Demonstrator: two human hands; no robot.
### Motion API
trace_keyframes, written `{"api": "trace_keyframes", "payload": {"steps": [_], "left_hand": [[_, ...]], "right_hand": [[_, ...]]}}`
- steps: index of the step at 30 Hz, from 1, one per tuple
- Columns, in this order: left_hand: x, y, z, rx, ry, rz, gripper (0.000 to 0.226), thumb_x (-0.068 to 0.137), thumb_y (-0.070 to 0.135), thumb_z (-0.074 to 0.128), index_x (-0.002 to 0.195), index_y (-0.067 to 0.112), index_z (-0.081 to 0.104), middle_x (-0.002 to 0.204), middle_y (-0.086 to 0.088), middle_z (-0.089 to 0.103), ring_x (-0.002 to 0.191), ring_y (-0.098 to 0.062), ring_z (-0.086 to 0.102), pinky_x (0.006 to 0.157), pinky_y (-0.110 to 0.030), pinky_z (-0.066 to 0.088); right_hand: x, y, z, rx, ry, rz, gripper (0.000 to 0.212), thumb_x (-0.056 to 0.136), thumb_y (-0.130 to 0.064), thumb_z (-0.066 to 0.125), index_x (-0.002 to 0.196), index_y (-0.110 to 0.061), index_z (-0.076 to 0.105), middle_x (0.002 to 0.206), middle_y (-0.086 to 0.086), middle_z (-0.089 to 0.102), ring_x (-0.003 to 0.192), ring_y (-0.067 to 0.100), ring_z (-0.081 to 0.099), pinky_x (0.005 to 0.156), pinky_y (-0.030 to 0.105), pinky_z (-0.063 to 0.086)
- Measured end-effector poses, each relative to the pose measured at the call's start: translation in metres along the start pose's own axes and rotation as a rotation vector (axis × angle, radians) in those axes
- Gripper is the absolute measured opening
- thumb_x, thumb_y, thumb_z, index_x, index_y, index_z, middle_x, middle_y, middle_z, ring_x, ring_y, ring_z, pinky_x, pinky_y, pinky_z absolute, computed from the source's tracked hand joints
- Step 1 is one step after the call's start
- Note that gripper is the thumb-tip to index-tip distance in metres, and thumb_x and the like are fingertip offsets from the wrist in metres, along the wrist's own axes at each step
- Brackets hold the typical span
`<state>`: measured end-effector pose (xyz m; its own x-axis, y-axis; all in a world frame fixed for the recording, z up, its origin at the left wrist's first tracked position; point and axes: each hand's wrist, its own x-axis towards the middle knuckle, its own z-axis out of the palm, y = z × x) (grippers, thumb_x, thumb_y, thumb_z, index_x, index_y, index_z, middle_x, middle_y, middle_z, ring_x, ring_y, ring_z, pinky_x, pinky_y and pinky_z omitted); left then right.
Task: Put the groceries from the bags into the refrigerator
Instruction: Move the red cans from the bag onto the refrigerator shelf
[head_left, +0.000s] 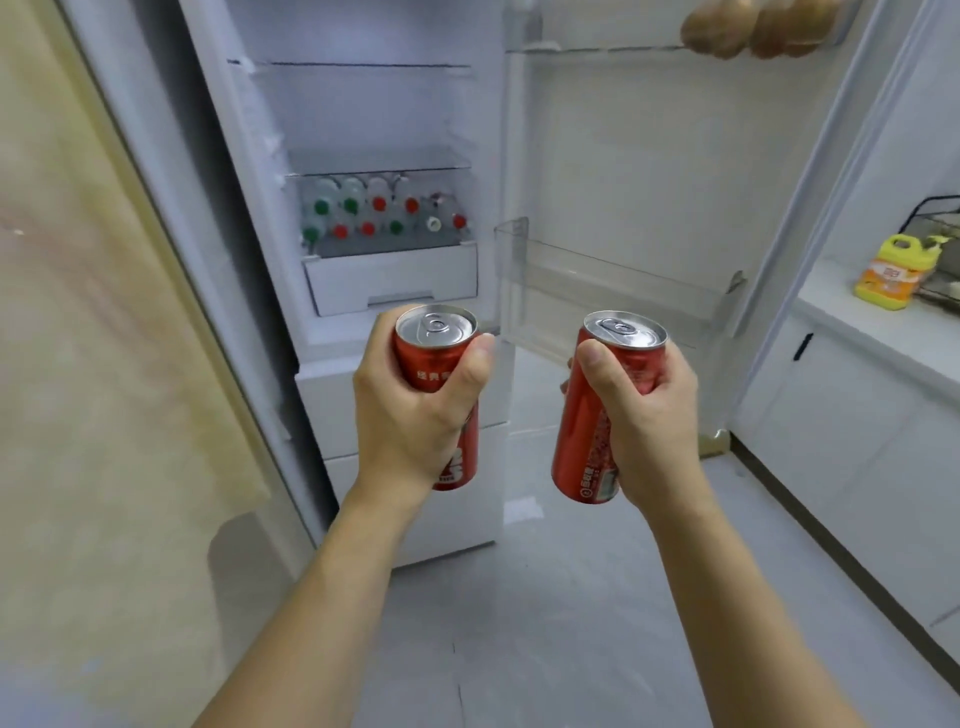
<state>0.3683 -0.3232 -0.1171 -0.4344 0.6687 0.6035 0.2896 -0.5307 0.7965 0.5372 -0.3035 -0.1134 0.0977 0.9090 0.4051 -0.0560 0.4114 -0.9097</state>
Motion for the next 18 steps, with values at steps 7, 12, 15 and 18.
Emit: {"api": "trace_keyframes", "payload": {"steps": [7, 12, 15, 18], "left_hand": [[0.040, -0.037, -0.057, 0.110, 0.121, -0.008, 0.043, 0.070, 0.051, 0.075, 0.096, 0.020, 0.062, 0.086, 0.013, 0.068, 0.078, -0.007, 0.067, 0.069, -0.019, 0.052], [0.076, -0.059, -0.081, 0.137, 0.148, 0.013, 0.039, 0.073, 0.046, 0.075, 0.096, 0.017, 0.062, 0.085, 0.016, 0.067, 0.077, -0.005, 0.066, 0.067, -0.011, 0.048], [0.096, -0.074, -0.088, 0.146, 0.139, 0.010, 0.040, 0.074, 0.045, 0.077, 0.097, 0.016, 0.062, 0.085, 0.016, 0.067, 0.078, -0.006, 0.066, 0.067, -0.012, 0.048], [0.116, -0.088, -0.089, 0.149, 0.111, 0.008, 0.039, 0.075, 0.043, 0.079, 0.098, 0.018, 0.061, 0.086, 0.016, 0.067, 0.079, -0.006, 0.066, 0.067, -0.012, 0.049]], "right_hand": [[0.025, 0.021, 0.078, 0.048, -0.129, 0.036, 0.028, 0.063, -0.053, 0.074, 0.085, -0.038, 0.067, 0.090, 0.010, 0.071, 0.086, 0.036, 0.069, 0.078, 0.058, 0.057], [0.051, 0.036, 0.128, 0.059, -0.192, 0.037, 0.027, 0.063, -0.056, 0.074, 0.087, -0.045, 0.067, 0.094, 0.007, 0.072, 0.087, 0.031, 0.071, 0.080, 0.054, 0.058], [0.066, 0.044, 0.149, 0.048, -0.202, 0.021, 0.024, 0.063, -0.058, 0.072, 0.084, -0.049, 0.066, 0.091, 0.006, 0.072, 0.086, 0.030, 0.070, 0.080, 0.053, 0.058], [0.080, 0.053, 0.162, 0.055, -0.178, 0.028, 0.027, 0.062, -0.060, 0.071, 0.085, -0.047, 0.065, 0.092, 0.005, 0.072, 0.085, 0.028, 0.071, 0.079, 0.048, 0.060]]}}
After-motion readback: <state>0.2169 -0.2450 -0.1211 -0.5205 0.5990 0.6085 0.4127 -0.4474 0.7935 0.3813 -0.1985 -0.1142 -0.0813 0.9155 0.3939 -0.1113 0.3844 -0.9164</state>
